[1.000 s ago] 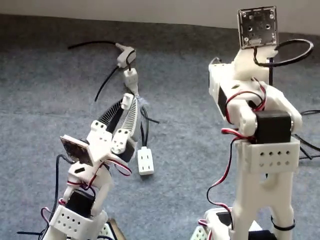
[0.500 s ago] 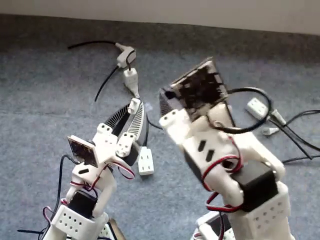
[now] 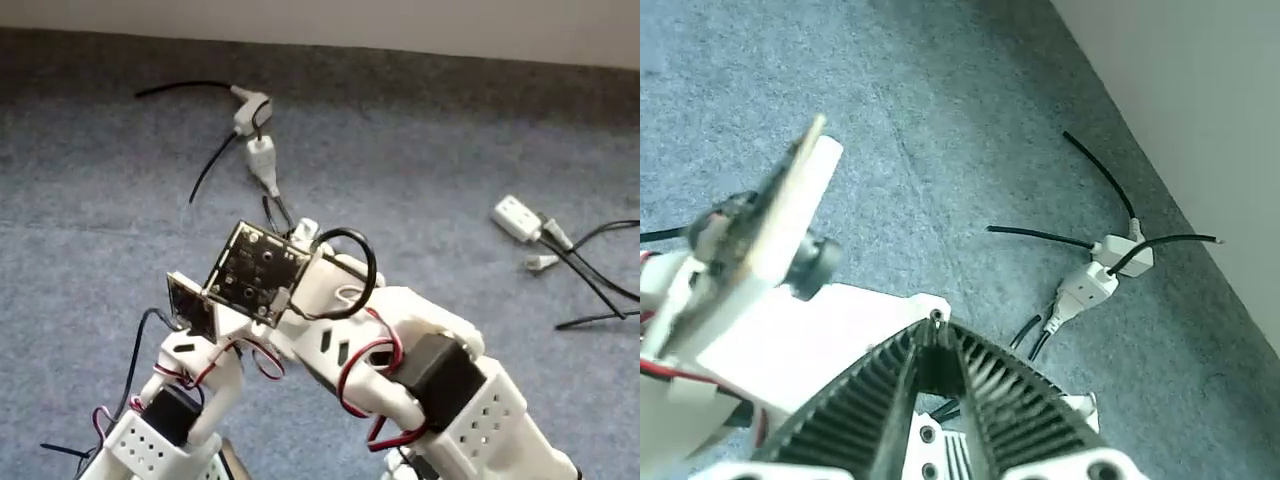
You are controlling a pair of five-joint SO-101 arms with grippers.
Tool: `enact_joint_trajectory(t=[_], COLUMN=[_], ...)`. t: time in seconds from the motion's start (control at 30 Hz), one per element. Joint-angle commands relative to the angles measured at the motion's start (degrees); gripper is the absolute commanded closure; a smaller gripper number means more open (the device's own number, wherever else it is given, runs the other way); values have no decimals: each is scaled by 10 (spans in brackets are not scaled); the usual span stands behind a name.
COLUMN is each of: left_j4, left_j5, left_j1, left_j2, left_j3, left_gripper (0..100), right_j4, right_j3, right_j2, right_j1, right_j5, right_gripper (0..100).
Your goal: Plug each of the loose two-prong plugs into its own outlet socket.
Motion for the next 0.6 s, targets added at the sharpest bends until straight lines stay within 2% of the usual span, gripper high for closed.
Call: enact_joint_trajectory(t=[0.0,0.17,0.4,0.57], left_j4=[55,77,77,78], left_j5=[4,5,5,5], left_j1=[4,4,4,3], left_j2=[-7,-8,-9,-9], left_j3=[-63,-87,-109,-136], left_gripper=[994,994,994,994], right_j4=[-69,-153,-187,-240], right_j3=[37,101,129,142], right_j2=[-1,-1,7,95], right_j1=[70,133,145,196], right_j5=[10,10,11,11], right_gripper=[991,991,991,991])
